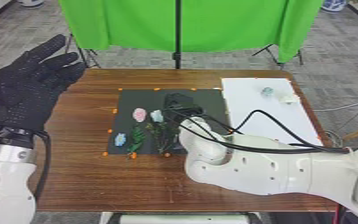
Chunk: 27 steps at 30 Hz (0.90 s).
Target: Arrange flowers
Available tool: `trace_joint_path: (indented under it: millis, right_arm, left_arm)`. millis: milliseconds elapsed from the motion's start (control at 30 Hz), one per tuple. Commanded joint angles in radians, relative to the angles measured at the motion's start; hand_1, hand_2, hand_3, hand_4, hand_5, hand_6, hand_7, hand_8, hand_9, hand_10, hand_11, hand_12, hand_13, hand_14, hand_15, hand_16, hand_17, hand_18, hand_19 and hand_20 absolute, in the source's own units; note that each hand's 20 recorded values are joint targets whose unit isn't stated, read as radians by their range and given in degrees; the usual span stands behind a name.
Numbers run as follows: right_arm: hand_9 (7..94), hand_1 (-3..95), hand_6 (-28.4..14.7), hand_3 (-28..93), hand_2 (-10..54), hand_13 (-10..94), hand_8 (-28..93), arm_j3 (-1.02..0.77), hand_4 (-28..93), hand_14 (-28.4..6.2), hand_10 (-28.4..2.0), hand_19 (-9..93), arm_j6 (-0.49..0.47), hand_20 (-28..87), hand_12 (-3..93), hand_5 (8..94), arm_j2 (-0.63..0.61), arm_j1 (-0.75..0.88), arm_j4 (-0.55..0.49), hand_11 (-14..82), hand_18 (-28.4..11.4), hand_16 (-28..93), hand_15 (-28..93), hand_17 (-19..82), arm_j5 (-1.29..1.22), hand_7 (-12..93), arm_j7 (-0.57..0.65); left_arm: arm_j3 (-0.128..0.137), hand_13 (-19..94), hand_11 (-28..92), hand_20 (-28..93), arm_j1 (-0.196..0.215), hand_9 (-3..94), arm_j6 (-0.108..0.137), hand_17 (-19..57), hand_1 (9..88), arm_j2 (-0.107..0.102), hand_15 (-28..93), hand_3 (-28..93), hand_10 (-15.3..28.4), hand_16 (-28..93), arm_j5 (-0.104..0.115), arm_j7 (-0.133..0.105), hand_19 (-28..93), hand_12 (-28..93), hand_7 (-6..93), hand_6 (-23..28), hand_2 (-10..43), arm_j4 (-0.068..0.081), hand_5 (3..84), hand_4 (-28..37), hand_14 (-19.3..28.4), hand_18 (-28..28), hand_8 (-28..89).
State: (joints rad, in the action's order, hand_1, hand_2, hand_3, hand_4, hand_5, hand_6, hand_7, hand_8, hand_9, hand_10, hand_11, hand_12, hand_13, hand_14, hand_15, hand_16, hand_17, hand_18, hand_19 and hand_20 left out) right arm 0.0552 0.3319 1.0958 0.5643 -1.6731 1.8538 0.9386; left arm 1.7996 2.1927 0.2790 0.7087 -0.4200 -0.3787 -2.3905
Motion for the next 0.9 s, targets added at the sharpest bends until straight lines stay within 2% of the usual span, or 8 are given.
trace_joint_path:
  millis: [33, 200, 333, 433, 600, 633, 700, 900]
  right_arm:
    - [92.0, 55.1, 2.2, 74, -9.5, 89, 0, -0.003, -28, -1.7, -6.5, 88, -0.017, -17, 29.3, 79.6, 0.007, 0.012, -0.001, 5.8, -11.6, 23, 42, 46, -0.004, 28, 0.000]
    - [91.9, 54.7, 2.3, 74, -9.5, 89, -1, -0.012, -28, -2.0, -7.0, 89, -0.028, -17, 29.3, 79.1, 0.002, 0.025, -0.011, 6.6, -12.1, 22, 43, 46, -0.002, 26, 0.005]
    - [91.6, 53.6, 1.3, 74, -9.5, 89, -1, -0.017, -28, -2.0, -7.2, 90, -0.032, -19, 28.6, 74.7, -0.010, 0.032, -0.027, 8.0, -12.3, 20, 44, 47, -0.012, 22, 0.001]
    - [91.5, 52.5, 0.6, 74, -9.5, 89, -2, -0.026, -28, -2.2, -7.7, 90, -0.032, -20, 28.1, 73.2, -0.013, 0.039, -0.033, 10.1, -12.8, 20, 44, 47, -0.006, 21, 0.002]
    - [90.9, 48.9, 0.4, 76, -9.5, 89, -3, -0.057, -28, -3.2, -7.9, 90, -0.062, -20, 26.2, 70.3, -0.023, 0.063, -0.046, 12.5, -13.6, 20, 45, 47, -0.015, 18, -0.003]
    - [90.7, 48.6, 0.2, 76, -9.5, 89, -3, -0.066, -28, -3.3, -8.0, 90, -0.072, -21, 26.0, 69.7, -0.025, 0.070, -0.050, 12.8, -13.5, 20, 45, 47, -0.026, 18, 0.001]
    - [89.8, 47.2, 0.1, 77, -9.5, 89, -5, -0.056, -28, -3.9, -8.8, 89, -0.060, -22, 24.8, 68.1, -0.028, 0.065, -0.050, 14.0, -13.9, 20, 45, 48, -0.020, 16, 0.002]
    - [87.7, 43.2, -0.3, 78, -9.5, 88, -12, -0.059, -27, -4.5, -10.4, 87, -0.043, -21, 19.5, 65.8, -0.041, 0.062, -0.066, 19.5, -14.7, 20, 45, 48, -0.018, 16, 0.007]
  left_arm:
    - [-0.004, 27, 32, 23, 0.014, 36.4, -0.007, -6.1, 23.3, 0.002, 57, 80, 21.6, -11, -0.002, 0.003, 62, 11, 18.5, 10.9, 7.7, 0.005, 38.9, -23.5, 28.4, 25.8, -11]
    - [-0.001, 27, 32, 23, 0.020, 36.3, 0.000, -6.1, 23.3, 0.010, 57, 80, 21.6, -11, -0.002, 0.008, 62, 11, 18.6, 10.8, 7.6, 0.002, 38.9, -23.4, 28.4, 25.8, -11]
    - [0.005, 27, 32, 23, 0.031, 36.3, 0.003, -6.0, 23.3, 0.014, 57, 80, 21.7, -11, 0.001, 0.011, 62, 11, 18.8, 10.8, 7.6, 0.001, 38.8, -23.5, 28.4, 25.8, -11]
    - [0.000, 27, 32, 23, 0.026, 36.3, 0.013, -6.0, 23.2, 0.024, 57, 80, 21.7, -11, 0.001, 0.022, 62, 11, 18.7, 10.9, 7.7, 0.004, 38.9, -23.5, 28.4, 25.8, -11]
    - [0.000, 27, 32, 23, 0.026, 36.4, 0.012, -6.0, 23.3, 0.031, 57, 80, 21.7, -11, 0.000, 0.030, 62, 11, 18.6, 10.9, 7.7, 0.006, 38.9, -23.5, 28.4, 25.8, -11]
    - [0.000, 27, 32, 23, 0.025, 36.4, 0.017, -6.1, 23.3, 0.035, 57, 80, 21.7, -11, -0.002, 0.039, 62, 11, 18.6, 10.9, 7.7, 0.006, 38.9, -23.5, 28.4, 25.8, -11]
    - [0.003, 27, 32, 23, 0.037, 36.4, 0.018, -6.0, 23.2, 0.038, 57, 80, 21.7, -11, 0.001, 0.033, 62, 11, 18.6, 10.9, 7.7, 0.004, 38.9, -23.5, 28.4, 25.8, -11]
    - [0.003, 27, 32, 23, 0.049, 36.4, 0.025, -6.1, 23.3, 0.047, 57, 80, 21.6, -11, 0.000, 0.038, 62, 11, 18.5, 11.0, 7.8, 0.000, 39.0, -23.5, 28.4, 25.8, -11]
